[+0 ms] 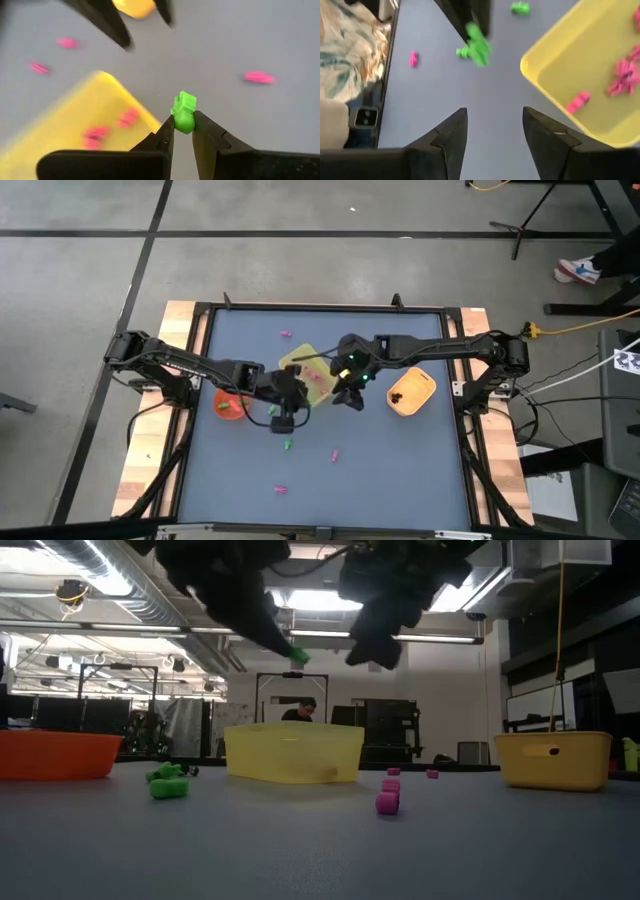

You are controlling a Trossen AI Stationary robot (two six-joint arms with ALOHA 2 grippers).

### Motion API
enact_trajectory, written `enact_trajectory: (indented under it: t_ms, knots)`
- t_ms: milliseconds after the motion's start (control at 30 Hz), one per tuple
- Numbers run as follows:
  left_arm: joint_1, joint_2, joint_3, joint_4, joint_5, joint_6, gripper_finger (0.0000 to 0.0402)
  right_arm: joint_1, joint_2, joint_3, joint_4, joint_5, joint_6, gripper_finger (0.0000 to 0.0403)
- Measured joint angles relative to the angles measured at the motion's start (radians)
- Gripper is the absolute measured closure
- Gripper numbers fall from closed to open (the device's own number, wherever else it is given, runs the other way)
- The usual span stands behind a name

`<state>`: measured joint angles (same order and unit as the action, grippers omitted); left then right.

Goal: Sort Halloween decoration
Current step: Put the green skeleton toy into the orange bin, then put the pink skeleton toy into the yellow bin

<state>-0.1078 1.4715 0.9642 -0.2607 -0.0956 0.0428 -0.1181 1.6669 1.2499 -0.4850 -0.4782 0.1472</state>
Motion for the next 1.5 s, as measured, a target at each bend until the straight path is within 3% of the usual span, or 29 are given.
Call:
enact_trajectory:
  t_ms: [267,567,733,1067,1233,1500]
  knots:
    - [-0.001,0.0,0.0,-0.14,0.329,-0.306,0.0369,0.0,0.0,0.0,-0.092,0.08,-0.03,0.0212]
    - [0.0,-0.039,0.0,-0.586,0.425,-0.477,0.0369,0.0,0.0,0.0,-0.092,0.164,-0.056,0.0212]
    - [0.0,-0.072,0.0,-0.794,0.394,-0.539,0.0369,0.0,0.0,0.0,-0.092,0.164,-0.074,0.0212]
    - [0.003,-0.095,0.0,-1.046,0.11,-0.624,0.0368,0.0,0.0,0.0,-0.097,0.164,-0.078,0.0212]
    - [0.003,-0.092,0.0,-1.044,0.011,-0.638,0.0353,0.0,0.0,0.0,-0.097,0.164,-0.078,0.0212]
    - [0.003,-0.092,0.0,-1.035,0.01,-0.682,0.031,0.0,0.0,0.0,-0.101,0.164,-0.078,0.0212]
